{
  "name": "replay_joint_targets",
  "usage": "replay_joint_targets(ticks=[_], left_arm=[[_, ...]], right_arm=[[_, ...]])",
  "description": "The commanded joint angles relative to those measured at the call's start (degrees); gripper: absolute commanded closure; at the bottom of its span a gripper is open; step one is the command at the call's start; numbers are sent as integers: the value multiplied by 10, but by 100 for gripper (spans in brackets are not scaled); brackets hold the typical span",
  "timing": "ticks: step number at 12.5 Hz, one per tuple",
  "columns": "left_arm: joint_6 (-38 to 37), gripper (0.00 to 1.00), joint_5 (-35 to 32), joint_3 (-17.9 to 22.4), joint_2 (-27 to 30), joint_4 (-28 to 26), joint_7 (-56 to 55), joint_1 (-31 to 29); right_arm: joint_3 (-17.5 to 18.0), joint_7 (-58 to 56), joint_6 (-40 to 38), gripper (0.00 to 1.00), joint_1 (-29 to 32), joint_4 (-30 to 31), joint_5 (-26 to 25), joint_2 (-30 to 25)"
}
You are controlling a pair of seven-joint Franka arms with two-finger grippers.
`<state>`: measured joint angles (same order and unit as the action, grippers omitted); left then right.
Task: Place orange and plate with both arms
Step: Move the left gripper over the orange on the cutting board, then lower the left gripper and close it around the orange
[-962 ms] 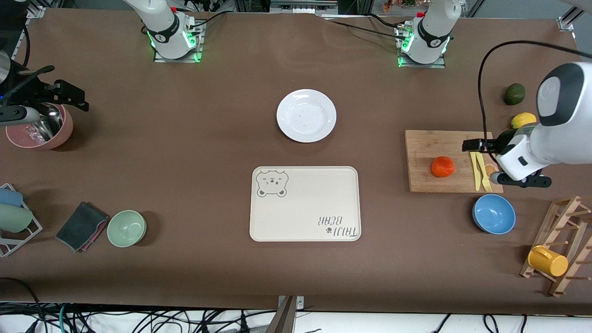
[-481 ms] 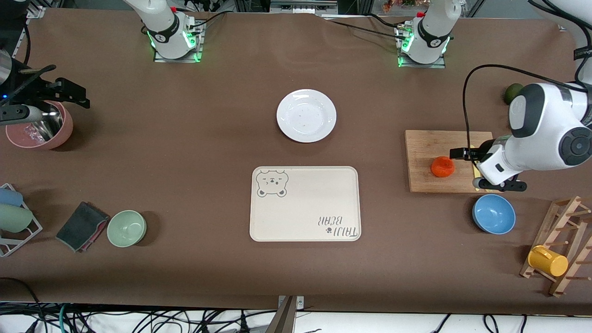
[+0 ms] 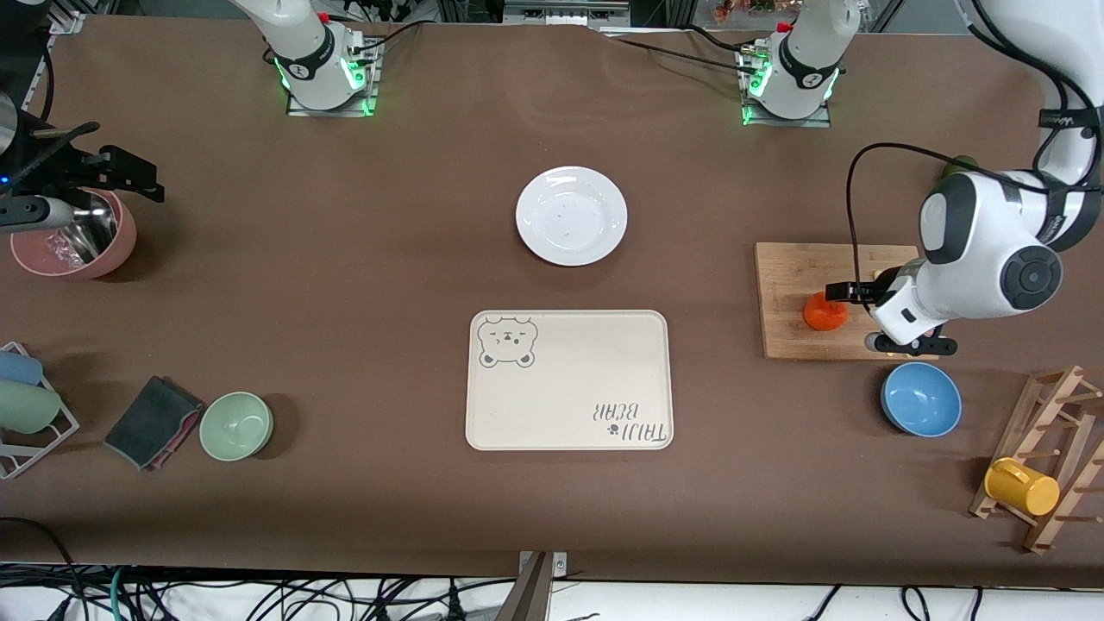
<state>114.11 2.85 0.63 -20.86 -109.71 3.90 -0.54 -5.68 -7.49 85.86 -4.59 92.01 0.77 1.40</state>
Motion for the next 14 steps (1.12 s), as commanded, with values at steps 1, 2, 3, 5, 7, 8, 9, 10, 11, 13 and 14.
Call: replay_joint_targets(ticks=[1,2,3,5,7,8,9,10,11,13,14], left_arm=[[21,0,-7,-2,-21,-2,13,-4],[24,0,-7,-2,-26,-2,13,-4],[32,0,-7,-2,-34,-2,13,-4],[36,0,-7,-2,-43,-5,13,-3],[38,0,-7,-2,-44,-10,14,-3],[50,0,-7,-2,-46,-17,16,-3],[66,0,-7,-2,-47,-26,23,-3],[76,0,-7,-2,-47,-37,27,-3],[81,0,-7,-2,-48,-38,27,-3],[81,0,-5,-2,-54,-38,27,-3],[82,0,-5,-2,-57,-38,27,-3]], right_arm=[[2,2,-13,0,1,-12,2,3],[2,2,-13,0,1,-12,3,3],[1,-2,-13,0,2,-12,3,3],[1,-2,-10,0,2,-12,3,3],[1,1,-10,0,2,-13,0,3],[1,0,-10,0,2,-13,3,3],[1,-2,-11,0,3,-13,3,3],[1,-3,-11,0,3,-13,3,3],[1,-2,-11,0,3,-13,3,3],[1,0,-10,0,2,-13,3,3],[1,0,-10,0,2,-13,3,3]])
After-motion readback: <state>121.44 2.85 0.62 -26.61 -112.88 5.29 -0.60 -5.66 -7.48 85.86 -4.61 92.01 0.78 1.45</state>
